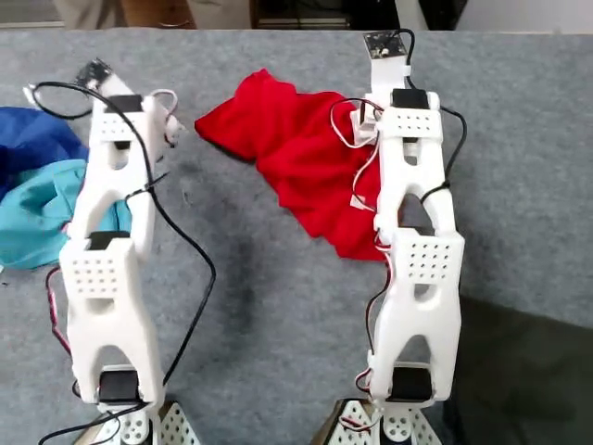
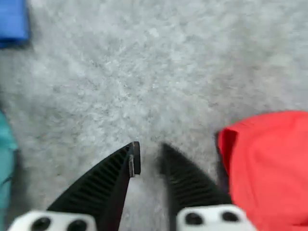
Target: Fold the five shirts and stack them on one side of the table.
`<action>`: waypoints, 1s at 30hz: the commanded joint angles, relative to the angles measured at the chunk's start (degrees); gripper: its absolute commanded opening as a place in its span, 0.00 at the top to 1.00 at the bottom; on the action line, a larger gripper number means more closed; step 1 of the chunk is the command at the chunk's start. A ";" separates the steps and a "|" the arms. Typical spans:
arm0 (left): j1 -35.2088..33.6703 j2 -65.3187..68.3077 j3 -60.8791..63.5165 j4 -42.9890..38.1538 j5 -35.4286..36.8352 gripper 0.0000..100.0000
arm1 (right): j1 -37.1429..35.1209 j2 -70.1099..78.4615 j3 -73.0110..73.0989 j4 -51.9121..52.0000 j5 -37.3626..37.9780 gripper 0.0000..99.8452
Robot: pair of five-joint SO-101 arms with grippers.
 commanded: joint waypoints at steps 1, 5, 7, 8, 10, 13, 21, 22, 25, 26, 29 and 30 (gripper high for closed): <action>1.58 0.57 -2.02 -1.14 -0.26 0.98 | 0.57 -0.48 -3.03 -0.97 -0.26 0.97; 2.20 0.57 -3.34 -1.41 0.09 0.98 | 0.57 -0.48 -3.03 -0.97 -0.62 0.97; 2.37 0.57 -5.54 -1.49 1.32 0.98 | 0.57 -0.48 -3.03 -1.05 -0.62 0.97; 2.64 0.75 -7.38 -1.23 3.78 0.97 | 0.57 -0.48 -3.03 -1.05 -0.62 0.97; 3.78 1.19 -10.37 -1.14 9.49 0.93 | 0.57 -0.48 -3.03 -1.14 -0.26 0.97; 6.24 1.27 -12.22 -1.67 16.00 0.81 | 0.57 -0.48 -2.95 -1.14 -0.26 0.97; 9.32 9.98 -11.87 -14.77 21.10 0.79 | 0.57 -0.48 -2.86 -1.14 -0.26 0.97; 8.79 11.38 -13.01 -14.86 21.10 0.81 | 0.57 -0.48 -2.86 -1.14 -0.26 0.97; 7.82 13.49 -18.73 -10.46 20.92 0.85 | 0.57 -0.48 -2.86 -1.14 -0.26 0.97; 7.82 14.11 -20.40 -9.05 19.69 0.87 | 0.57 -0.48 -2.86 -1.14 -0.26 0.97; 8.18 16.48 -24.26 -5.27 12.92 0.92 | 0.57 -0.48 -2.86 -1.14 -0.26 0.97; 8.18 17.01 -25.23 -3.16 11.69 0.94 | 0.57 -0.48 -2.86 -1.14 -0.26 0.97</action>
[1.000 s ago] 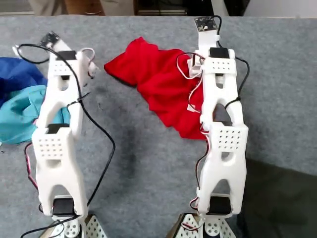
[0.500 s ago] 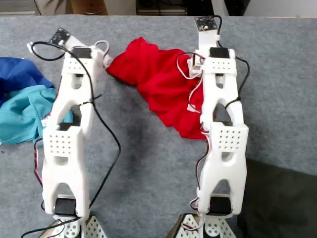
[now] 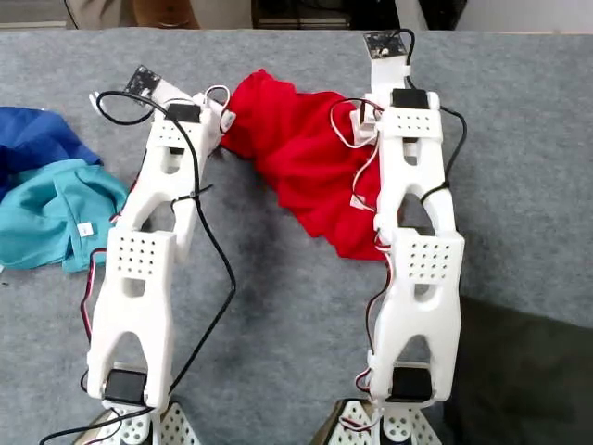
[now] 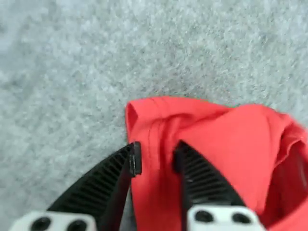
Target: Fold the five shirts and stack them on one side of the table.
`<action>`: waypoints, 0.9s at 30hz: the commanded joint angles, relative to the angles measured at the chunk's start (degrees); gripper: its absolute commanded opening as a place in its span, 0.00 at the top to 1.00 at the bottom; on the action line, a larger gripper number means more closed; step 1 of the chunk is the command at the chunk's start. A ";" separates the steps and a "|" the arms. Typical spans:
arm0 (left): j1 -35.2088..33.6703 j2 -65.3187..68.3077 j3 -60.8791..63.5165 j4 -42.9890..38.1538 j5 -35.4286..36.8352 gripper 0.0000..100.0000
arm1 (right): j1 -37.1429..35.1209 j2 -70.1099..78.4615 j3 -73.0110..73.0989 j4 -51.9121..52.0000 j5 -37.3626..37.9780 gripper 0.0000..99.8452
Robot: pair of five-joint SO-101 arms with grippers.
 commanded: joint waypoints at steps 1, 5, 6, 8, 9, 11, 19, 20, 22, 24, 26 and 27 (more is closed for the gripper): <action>-0.79 0.31 -5.98 6.42 -4.92 0.97 | 0.57 -0.48 -2.86 -1.14 -0.26 0.97; -3.08 0.22 -13.01 16.53 -6.07 0.98 | 0.57 -0.48 -2.77 -0.88 -0.18 0.97; -4.22 0.22 -16.00 18.81 -6.07 0.98 | 0.57 -0.48 -2.68 -0.79 -0.18 0.97; -6.42 0.40 -23.03 23.21 -6.07 0.98 | 0.57 -0.75 -2.59 -0.53 -0.18 0.97; -7.38 0.48 -26.73 25.23 -6.07 0.98 | 0.48 -0.84 -3.03 0.35 -0.09 0.97; -9.14 0.66 -34.20 29.10 -6.15 0.98 | 0.13 -1.63 -4.79 3.25 0.88 0.97; -10.99 -8.84 -43.87 40.00 -10.81 0.98 | -5.49 -7.08 -17.27 26.20 13.10 0.75; -10.99 -11.21 -43.87 41.41 -10.99 0.98 | -6.02 -7.78 -19.03 29.63 14.77 0.70; -11.08 -15.96 -43.87 43.43 -10.99 0.98 | -6.37 -9.01 -22.20 35.69 16.62 0.64; -11.60 -19.91 -43.52 43.78 -11.34 0.98 | -4.62 -11.91 -20.00 35.52 17.05 0.58; -11.96 -23.69 -43.52 43.78 -14.07 0.98 | -2.95 -17.27 -14.64 35.43 17.23 0.57; -11.96 -25.36 -43.52 43.87 -15.56 0.98 | -2.77 -20.44 -10.95 35.43 18.46 0.57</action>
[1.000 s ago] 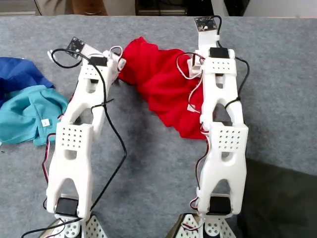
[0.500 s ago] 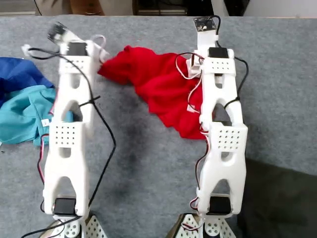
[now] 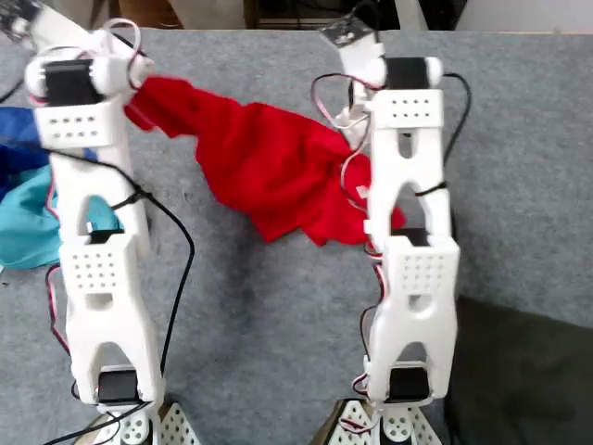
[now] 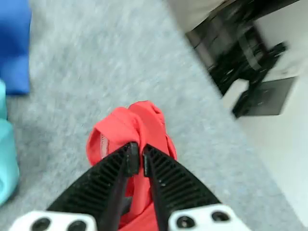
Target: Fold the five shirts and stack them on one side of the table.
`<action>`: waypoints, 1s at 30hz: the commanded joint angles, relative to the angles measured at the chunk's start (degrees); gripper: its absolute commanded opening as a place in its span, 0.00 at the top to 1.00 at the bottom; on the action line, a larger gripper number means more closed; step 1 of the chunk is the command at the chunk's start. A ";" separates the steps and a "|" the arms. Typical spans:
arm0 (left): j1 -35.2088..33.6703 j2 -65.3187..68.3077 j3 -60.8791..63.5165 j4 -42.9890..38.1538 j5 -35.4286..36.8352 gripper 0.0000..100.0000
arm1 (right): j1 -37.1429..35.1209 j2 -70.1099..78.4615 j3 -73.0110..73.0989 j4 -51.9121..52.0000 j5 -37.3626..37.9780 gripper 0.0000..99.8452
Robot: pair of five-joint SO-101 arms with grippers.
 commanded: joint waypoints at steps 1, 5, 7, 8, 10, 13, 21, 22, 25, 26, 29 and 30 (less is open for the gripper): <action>-0.88 -9.36 -2.64 0.70 -4.48 0.98 | 1.27 -14.02 9.10 1.41 3.78 0.57; 0.88 -13.49 -1.05 0.79 -6.33 0.98 | -2.68 -28.62 26.59 0.97 10.81 0.57; 2.29 -15.96 1.41 0.79 -6.51 0.98 | -6.55 -35.21 33.71 0.35 13.89 0.57; 2.73 -17.27 3.08 0.79 -6.51 0.98 | -8.75 -38.02 37.14 -0.70 15.38 0.57; 3.96 -19.82 7.30 0.79 -6.51 0.98 | -12.97 -42.33 44.70 -5.01 17.41 0.57; 5.10 -23.52 11.69 0.79 -6.42 0.98 | -17.54 -45.05 56.40 -16.26 17.49 0.57; 4.84 -25.98 14.59 0.53 -6.42 0.98 | -25.63 -45.32 77.85 -40.09 11.78 0.57; 4.84 -25.98 14.59 0.53 -6.42 0.98 | -26.51 -45.05 79.78 -43.25 11.08 0.58; 4.40 -25.98 14.51 0.53 -6.42 0.98 | -28.26 -42.95 84.70 -54.42 5.63 0.67; 3.78 -25.98 14.51 0.53 -6.42 0.98 | -28.35 -41.45 85.23 -57.05 4.13 0.72; 3.08 -25.98 14.42 0.44 -6.42 0.98 | -28.18 -35.38 84.18 -59.87 1.32 0.85; 3.08 -25.98 14.42 0.44 -6.42 0.98 | -28.18 -33.36 83.03 -59.87 0.97 0.89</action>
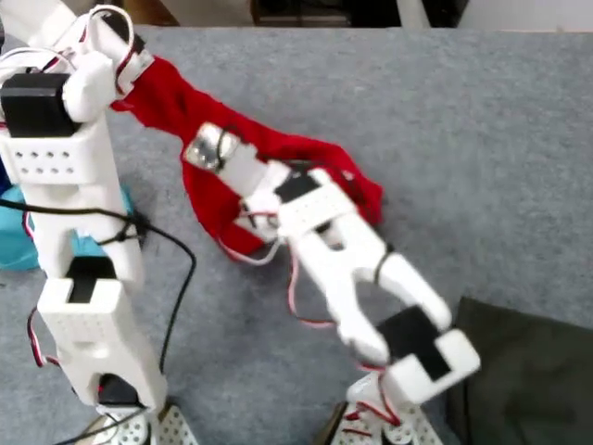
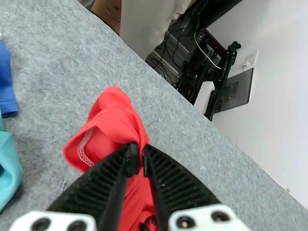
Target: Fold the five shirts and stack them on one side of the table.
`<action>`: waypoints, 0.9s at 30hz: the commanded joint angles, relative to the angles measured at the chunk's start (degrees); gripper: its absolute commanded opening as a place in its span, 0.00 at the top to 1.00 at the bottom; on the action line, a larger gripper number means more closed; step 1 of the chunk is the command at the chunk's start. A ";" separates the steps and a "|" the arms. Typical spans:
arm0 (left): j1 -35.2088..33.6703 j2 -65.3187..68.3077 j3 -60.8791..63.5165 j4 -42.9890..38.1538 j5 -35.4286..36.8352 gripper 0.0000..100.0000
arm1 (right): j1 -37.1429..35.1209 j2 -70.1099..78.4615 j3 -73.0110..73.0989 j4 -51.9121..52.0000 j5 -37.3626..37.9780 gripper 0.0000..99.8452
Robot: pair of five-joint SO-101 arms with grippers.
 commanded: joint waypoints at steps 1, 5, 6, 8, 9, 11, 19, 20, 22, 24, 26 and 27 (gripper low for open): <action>-0.70 -3.21 -0.09 0.35 -0.26 0.98 | -0.48 5.23 -2.68 -2.29 -2.29 0.92; -0.70 -3.21 0.00 0.35 -0.26 0.98 | 3.30 8.40 -6.64 0.18 -3.69 0.98; -0.70 -3.21 0.00 0.35 -0.26 0.98 | 4.70 8.04 -7.08 0.79 -4.04 0.99; -0.70 -3.12 0.09 0.35 -0.26 0.98 | 7.34 6.46 -7.87 2.37 -4.13 0.99; -0.70 -3.12 0.18 0.35 -0.26 0.98 | 8.66 5.32 -8.13 3.25 -4.04 0.99; -0.70 -3.12 0.26 0.09 -0.26 0.98 | 11.30 2.51 -8.31 5.27 -3.87 1.00; -0.53 1.27 -0.09 -2.02 -0.26 0.98 | 21.49 -10.51 -8.04 11.25 -3.60 1.00; -0.44 2.42 0.00 -2.55 -0.26 0.98 | 23.08 -11.65 -8.04 11.08 -3.60 1.00; -0.44 4.62 -0.09 -3.25 -0.18 0.98 | 27.38 -12.79 -7.96 10.20 -3.78 1.00; -0.26 6.46 -0.09 -3.78 -0.18 0.98 | 32.22 -13.23 -8.22 9.58 -3.60 1.00; 0.88 7.87 -0.09 -3.87 -0.18 0.98 | 37.05 -13.32 -8.48 9.32 -3.52 1.00; 1.41 8.48 -0.09 -4.04 -0.18 0.98 | 39.34 -13.14 -8.75 9.49 -2.99 1.00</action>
